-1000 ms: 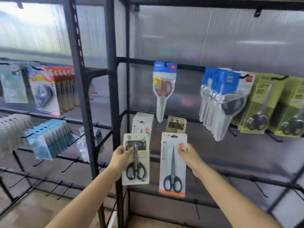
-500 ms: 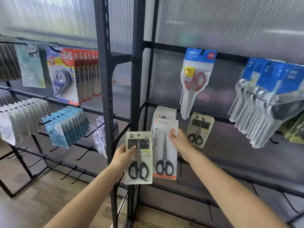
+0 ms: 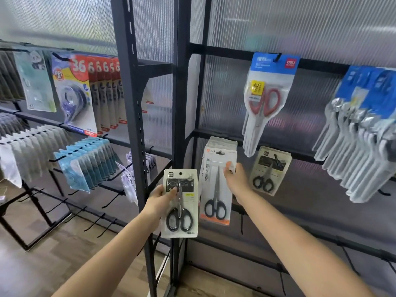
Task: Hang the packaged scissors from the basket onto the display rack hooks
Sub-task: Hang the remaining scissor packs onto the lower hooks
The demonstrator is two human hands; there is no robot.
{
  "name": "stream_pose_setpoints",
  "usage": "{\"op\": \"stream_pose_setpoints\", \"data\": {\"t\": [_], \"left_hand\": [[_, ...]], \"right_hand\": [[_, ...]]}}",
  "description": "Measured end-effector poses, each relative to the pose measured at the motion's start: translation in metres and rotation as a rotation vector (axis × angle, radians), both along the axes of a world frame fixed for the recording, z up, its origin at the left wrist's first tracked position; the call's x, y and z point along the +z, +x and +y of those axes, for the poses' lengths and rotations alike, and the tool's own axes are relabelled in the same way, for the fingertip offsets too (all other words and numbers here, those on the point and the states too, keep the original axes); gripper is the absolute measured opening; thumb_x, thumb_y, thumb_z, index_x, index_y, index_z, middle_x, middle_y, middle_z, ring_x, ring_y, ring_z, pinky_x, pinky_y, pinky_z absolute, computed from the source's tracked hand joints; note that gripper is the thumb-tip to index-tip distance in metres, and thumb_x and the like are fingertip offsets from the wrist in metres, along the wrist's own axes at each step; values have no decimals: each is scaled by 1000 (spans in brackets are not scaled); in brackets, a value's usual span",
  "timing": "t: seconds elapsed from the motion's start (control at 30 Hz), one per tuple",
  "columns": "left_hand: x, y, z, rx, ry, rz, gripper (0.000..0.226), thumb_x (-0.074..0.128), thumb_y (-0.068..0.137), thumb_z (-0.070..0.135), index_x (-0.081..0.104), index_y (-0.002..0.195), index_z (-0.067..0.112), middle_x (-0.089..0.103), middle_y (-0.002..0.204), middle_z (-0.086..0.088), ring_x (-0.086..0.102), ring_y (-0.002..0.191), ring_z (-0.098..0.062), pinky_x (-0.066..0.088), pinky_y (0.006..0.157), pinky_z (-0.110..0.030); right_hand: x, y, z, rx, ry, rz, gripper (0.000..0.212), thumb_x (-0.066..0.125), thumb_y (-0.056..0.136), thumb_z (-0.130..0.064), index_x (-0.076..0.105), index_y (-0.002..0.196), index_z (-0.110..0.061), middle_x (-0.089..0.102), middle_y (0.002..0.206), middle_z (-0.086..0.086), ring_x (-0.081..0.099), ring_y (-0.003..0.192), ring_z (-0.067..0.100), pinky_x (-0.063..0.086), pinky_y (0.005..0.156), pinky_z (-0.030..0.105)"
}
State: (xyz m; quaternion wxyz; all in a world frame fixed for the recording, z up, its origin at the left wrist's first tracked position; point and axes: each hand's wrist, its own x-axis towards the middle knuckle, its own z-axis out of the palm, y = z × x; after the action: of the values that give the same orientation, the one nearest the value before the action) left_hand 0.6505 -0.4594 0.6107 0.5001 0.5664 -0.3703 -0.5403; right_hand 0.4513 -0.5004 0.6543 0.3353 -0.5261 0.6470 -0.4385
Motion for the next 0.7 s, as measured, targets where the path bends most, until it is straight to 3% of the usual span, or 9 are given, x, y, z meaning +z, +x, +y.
{"op": "stream_pose_setpoints", "data": {"t": [0.13,0.27,0.4,0.53,0.6,0.7], "left_hand": [[-4,-2,-3,6,11,4,14,59,92,15,59,101,3,65,103,-16,65,99,-35,51,92,-49],[-7,-4,-2,-4,15,20,13,59,92,15,59,99,4,66,99,-14,66,95,-35,52,90,-49],[-11,-7,-2,-9,4,3,13,59,92,14,58,101,4,66,99,-14,65,95,-32,52,90,-46],[-12,-16,-2,-42,-11,-22,9,59,92,14,59,97,7,66,97,-13,66,88,-27,55,80,-35],[-13,-22,-3,-68,-20,-44,5,59,92,14,59,93,9,67,94,-11,65,83,-24,55,81,-36],[-12,-39,-2,-145,-41,-89,4,59,92,14,59,89,12,67,83,-3,64,78,-20,54,78,-35]], "right_hand": [[-1,1,-1,-42,-41,298,25,41,100,-20,47,114,1,47,82,0,45,68,14,31,52,26],[0,-4,5,-44,-90,517,29,40,100,-25,49,108,1,48,80,3,45,63,15,29,46,25],[1,-7,6,-32,-114,665,38,42,99,-35,52,104,2,61,89,13,61,76,29,39,56,30],[1,-15,9,-32,-95,727,41,44,97,-41,52,100,-1,64,91,15,62,82,32,44,59,33],[3,-23,14,-23,-72,734,40,44,96,-43,51,102,-4,63,89,12,62,80,29,46,59,34],[8,-36,22,61,-73,620,38,44,97,-40,54,112,-7,64,96,7,59,84,19,49,70,33]]}}
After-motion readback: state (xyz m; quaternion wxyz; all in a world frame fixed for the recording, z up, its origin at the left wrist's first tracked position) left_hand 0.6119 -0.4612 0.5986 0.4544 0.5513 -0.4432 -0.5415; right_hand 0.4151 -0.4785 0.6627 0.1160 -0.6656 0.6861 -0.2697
